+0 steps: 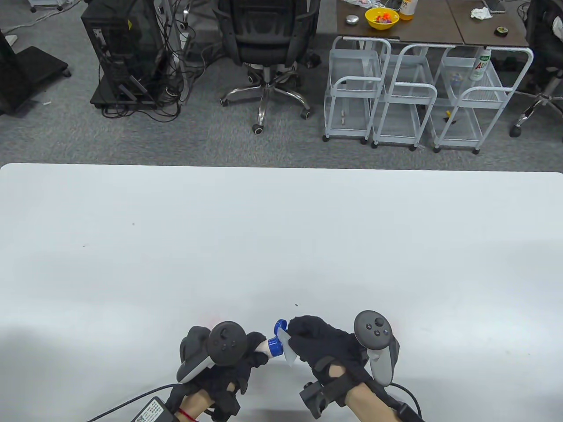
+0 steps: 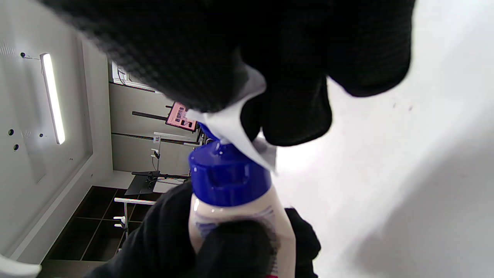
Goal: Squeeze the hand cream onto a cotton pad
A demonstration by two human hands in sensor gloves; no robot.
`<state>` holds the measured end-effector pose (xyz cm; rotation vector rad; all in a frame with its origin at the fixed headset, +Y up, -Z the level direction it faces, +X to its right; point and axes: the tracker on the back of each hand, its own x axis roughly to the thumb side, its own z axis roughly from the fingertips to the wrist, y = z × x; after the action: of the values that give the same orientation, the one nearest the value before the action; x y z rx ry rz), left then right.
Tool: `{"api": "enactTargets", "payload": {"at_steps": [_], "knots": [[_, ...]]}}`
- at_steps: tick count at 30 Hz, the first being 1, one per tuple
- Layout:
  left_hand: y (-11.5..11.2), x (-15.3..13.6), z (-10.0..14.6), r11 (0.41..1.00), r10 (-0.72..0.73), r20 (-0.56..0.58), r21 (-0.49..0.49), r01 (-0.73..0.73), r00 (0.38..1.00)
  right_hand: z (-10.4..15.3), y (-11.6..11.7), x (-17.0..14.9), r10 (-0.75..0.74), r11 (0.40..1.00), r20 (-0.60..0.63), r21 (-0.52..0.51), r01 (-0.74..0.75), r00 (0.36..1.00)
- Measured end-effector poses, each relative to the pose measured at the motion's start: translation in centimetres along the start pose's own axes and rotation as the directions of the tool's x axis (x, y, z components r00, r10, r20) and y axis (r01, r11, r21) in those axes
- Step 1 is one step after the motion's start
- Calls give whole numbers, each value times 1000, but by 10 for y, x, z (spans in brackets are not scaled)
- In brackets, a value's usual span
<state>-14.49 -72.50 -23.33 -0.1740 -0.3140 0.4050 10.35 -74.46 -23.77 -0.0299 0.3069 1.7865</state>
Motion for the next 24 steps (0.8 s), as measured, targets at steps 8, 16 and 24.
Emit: {"api": "enactTargets", "payload": {"at_steps": [8,16,24], "knots": [[0,0,0,1000,-6,-6,1,6,1000,0,0,0,-6,1000,-3,0,6,1000],[-1,-2,-3,1000,-24,-30,-1,24,999,-1,-1,1,-25,1000,0,11,25,1000],[7,-20,-5,988,154,-90,35,-151,984,-2,-18,0,-88,996,-1,-23,88,996]]}}
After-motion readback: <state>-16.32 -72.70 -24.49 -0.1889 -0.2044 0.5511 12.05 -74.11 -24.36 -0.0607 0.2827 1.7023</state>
